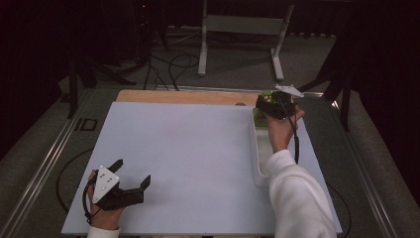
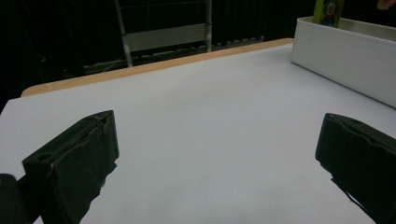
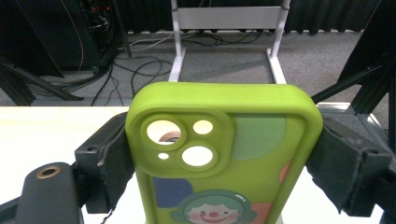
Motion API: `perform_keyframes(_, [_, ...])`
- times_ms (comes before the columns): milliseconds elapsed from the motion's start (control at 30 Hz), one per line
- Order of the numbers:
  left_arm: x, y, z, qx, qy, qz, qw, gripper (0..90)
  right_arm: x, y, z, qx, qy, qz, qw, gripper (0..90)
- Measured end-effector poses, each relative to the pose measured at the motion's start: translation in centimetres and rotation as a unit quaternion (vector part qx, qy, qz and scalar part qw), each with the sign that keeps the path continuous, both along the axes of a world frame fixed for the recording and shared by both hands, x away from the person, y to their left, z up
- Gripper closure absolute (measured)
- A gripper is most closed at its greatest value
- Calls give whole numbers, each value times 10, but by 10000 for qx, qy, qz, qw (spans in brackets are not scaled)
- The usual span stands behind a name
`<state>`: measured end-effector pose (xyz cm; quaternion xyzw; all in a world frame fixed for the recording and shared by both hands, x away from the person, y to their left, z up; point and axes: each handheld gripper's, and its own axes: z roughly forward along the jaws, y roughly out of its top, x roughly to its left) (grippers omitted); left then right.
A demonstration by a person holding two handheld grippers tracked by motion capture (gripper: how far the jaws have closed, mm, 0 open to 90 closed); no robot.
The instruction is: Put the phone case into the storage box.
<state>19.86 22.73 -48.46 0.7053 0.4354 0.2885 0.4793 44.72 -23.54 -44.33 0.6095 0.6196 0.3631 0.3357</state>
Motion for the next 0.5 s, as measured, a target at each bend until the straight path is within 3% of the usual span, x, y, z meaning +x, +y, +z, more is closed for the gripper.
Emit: perform_keyframes(500, [0, 1, 0, -15, -7, 13, 10000, 2, 0, 0, -11, 14, 154, -1, 9999, 153])
